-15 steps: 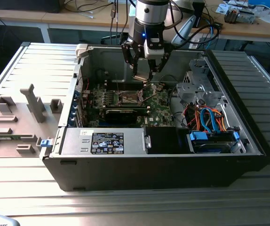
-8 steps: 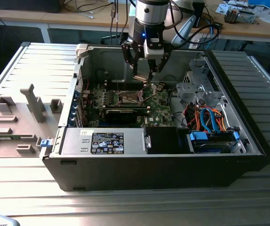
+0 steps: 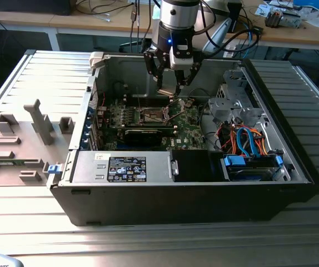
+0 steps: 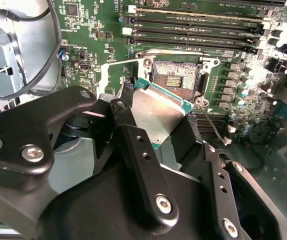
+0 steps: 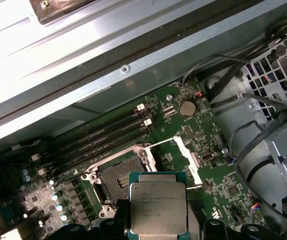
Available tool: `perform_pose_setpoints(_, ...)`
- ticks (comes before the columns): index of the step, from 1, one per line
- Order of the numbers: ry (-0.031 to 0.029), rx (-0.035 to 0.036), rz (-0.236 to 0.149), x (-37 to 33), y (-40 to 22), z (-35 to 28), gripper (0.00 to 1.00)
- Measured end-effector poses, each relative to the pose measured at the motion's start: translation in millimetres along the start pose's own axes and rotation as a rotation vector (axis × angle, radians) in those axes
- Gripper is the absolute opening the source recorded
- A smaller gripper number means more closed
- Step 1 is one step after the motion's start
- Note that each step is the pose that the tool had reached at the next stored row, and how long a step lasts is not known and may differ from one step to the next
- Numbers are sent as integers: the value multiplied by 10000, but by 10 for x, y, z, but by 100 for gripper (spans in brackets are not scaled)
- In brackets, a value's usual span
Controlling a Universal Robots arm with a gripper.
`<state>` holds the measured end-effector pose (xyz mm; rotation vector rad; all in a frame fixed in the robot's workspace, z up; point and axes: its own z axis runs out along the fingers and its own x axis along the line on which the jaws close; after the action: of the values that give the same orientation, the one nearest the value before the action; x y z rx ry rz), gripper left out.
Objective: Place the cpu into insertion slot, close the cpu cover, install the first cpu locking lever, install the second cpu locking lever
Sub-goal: 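Place the cpu into insertion slot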
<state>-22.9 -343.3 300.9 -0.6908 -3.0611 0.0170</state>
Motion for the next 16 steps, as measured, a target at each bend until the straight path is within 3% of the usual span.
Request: perform_pose_setpoints(16, -6, 15, 166, -1, 1, 0, 54)
